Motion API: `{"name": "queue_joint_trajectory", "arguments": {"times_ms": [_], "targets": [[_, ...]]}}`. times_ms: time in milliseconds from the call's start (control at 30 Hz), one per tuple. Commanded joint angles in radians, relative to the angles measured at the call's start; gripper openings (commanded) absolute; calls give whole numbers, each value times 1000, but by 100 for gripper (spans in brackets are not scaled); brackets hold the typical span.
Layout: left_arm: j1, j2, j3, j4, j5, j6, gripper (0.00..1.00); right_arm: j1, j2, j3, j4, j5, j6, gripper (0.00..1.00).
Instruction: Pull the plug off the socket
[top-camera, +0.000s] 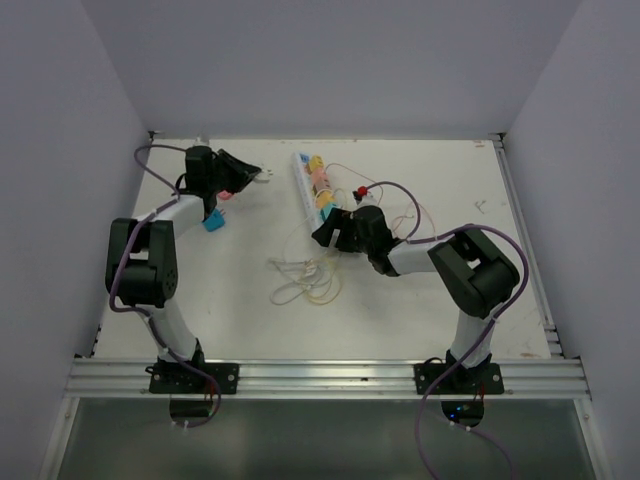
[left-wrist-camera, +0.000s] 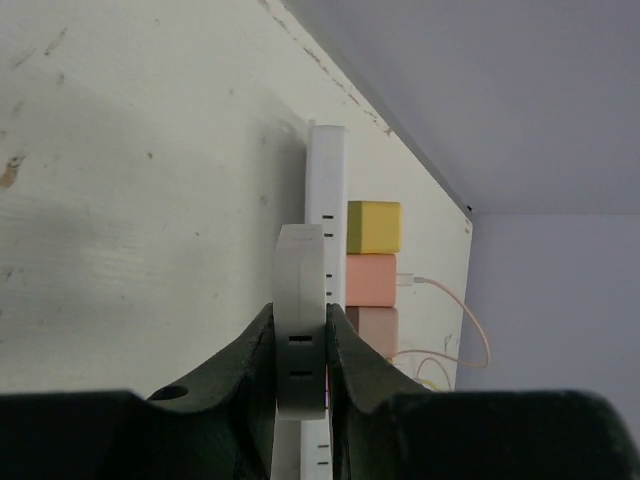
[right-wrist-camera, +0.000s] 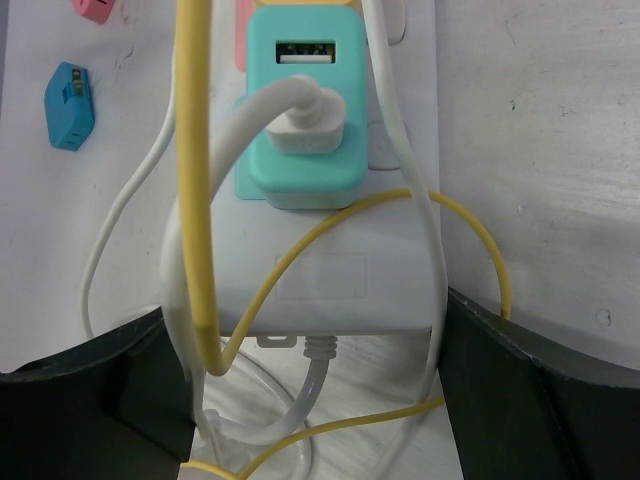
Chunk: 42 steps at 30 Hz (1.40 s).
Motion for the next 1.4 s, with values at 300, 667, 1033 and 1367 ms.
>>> {"name": "queue_joint_trajectory", "arguments": {"times_ms": [300,667,1033,1367], "targets": [[47,-58,-188,43,33,107,18,-35,109,-90,-372,86,7,0],[57,-58,-279,35,26,141,43,-35,97,-90,-388,98,7,0],[118,-166,-328,-78,-3,190,71,-33,37,-76,-469,113,-9,0],[118,-453,-296,-360,-231,404,91,-13,-3,21,-693,109,-111,0]]}}
